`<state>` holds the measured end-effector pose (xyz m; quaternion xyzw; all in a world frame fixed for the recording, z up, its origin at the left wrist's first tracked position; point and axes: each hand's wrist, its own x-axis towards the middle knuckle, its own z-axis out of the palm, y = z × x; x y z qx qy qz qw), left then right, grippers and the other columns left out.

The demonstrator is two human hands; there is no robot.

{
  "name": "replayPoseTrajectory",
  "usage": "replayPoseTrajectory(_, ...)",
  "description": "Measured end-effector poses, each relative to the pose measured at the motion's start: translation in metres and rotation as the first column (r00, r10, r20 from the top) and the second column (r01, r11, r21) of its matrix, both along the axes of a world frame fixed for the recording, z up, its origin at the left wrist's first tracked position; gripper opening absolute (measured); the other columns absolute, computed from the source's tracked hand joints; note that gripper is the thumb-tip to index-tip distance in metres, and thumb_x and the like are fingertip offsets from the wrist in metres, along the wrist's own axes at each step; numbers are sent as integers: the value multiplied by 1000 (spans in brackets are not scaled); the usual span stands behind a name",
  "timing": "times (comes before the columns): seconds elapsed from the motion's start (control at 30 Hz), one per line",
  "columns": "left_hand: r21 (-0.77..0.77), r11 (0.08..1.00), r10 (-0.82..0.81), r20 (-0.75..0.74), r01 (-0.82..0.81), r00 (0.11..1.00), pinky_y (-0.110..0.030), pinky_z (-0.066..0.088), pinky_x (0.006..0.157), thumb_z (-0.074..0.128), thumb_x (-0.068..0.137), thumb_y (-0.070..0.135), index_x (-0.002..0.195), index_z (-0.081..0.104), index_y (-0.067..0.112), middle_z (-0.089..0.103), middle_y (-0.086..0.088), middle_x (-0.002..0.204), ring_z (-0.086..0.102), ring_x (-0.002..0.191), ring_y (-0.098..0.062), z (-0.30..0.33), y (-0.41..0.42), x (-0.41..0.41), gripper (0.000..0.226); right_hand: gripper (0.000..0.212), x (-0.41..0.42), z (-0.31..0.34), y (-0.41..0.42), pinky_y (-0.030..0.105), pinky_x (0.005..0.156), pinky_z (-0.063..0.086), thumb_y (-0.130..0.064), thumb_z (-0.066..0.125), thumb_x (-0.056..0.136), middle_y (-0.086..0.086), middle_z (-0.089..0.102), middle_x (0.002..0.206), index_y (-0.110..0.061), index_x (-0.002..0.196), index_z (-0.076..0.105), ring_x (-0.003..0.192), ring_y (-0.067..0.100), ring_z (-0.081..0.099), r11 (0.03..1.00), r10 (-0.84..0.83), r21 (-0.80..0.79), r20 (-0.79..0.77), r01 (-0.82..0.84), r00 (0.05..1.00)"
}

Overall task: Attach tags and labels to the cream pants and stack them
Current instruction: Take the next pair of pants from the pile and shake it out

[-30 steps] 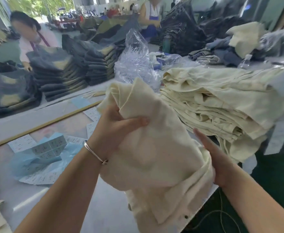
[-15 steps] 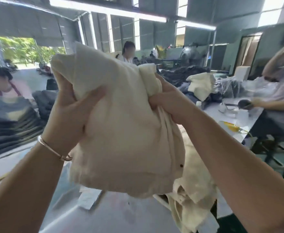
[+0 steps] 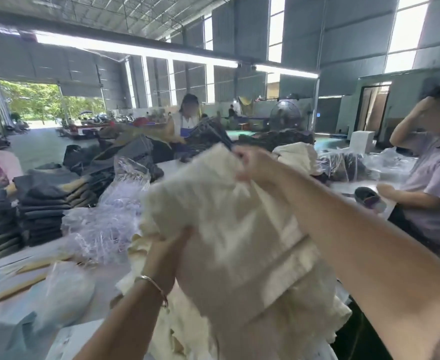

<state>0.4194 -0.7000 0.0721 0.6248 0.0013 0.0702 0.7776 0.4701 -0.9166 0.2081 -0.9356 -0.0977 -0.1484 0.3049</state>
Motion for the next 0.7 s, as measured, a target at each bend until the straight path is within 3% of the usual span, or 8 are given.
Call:
replayPoseTrajectory(0.07,87,993,-64,-213,84,975,-42,59,80,75,79,4,105,65,3,74,-14,98,70,83,-26,-41,4,6,27,49,10,-46,-2,30,88,44,-20,69,84,13,59,130,-8,129,56,116,29,55,900,-129,-435,-219,21,967)
replayPoseTrajectory(0.17,113,975,-147,-322,192,935,-53,51,95,79,76,9,116,60,2,68,-22,113,65,102,-39,-63,11,1,45,47,7,-93,4,29,93,43,-30,60,89,9,56,134,-12,132,56,121,28,53,733,-218,-658,-472,-176,854)
replayPoseTrajectory(0.27,217,957,-118,-318,194,941,-46,57,86,74,84,14,116,60,9,72,-11,104,69,96,-28,-66,14,1,35,48,2,-95,21,42,104,42,-31,62,88,7,55,135,-15,132,54,122,29,52,730,-181,-663,-417,-162,891)
replayPoseTrajectory(0.33,209,950,-152,-347,234,926,-30,57,57,68,88,16,111,62,16,73,1,83,70,69,-13,-63,19,-4,24,48,-5,-84,43,34,102,41,-30,62,90,5,55,134,-18,135,51,122,26,51,770,-31,-606,-348,-200,937)
replayPoseTrajectory(0.4,247,940,-134,-373,237,918,-18,43,44,65,89,20,107,64,25,64,4,69,58,50,-9,-61,34,-11,19,40,-22,-72,76,28,90,43,-31,62,91,3,59,125,-20,129,56,111,22,54,796,171,-519,-301,-311,938)
replayPoseTrajectory(0.5,311,934,-60,-354,178,933,-20,42,51,62,92,19,106,67,18,62,-1,79,57,63,-12,-60,70,-31,15,14,-56,-66,133,26,67,39,-23,64,87,-4,62,89,-17,99,67,79,14,52,744,436,-472,-192,-472,879)
replayPoseTrajectory(0.57,270,957,-9,-332,104,943,-22,42,55,60,94,15,100,69,8,63,-3,82,59,62,-11,-60,103,-51,13,3,-77,-67,176,28,60,37,-19,63,84,-9,54,72,-18,82,61,67,13,48,681,551,-475,-171,-558,817)
replayPoseTrajectory(0.7,270,961,141,-269,-66,953,-13,43,52,58,94,15,87,69,11,69,1,73,61,57,-6,-62,192,-108,14,7,-108,-78,260,26,56,38,-22,59,87,-10,51,69,-21,80,57,62,8,45,519,678,-541,-210,-661,704)
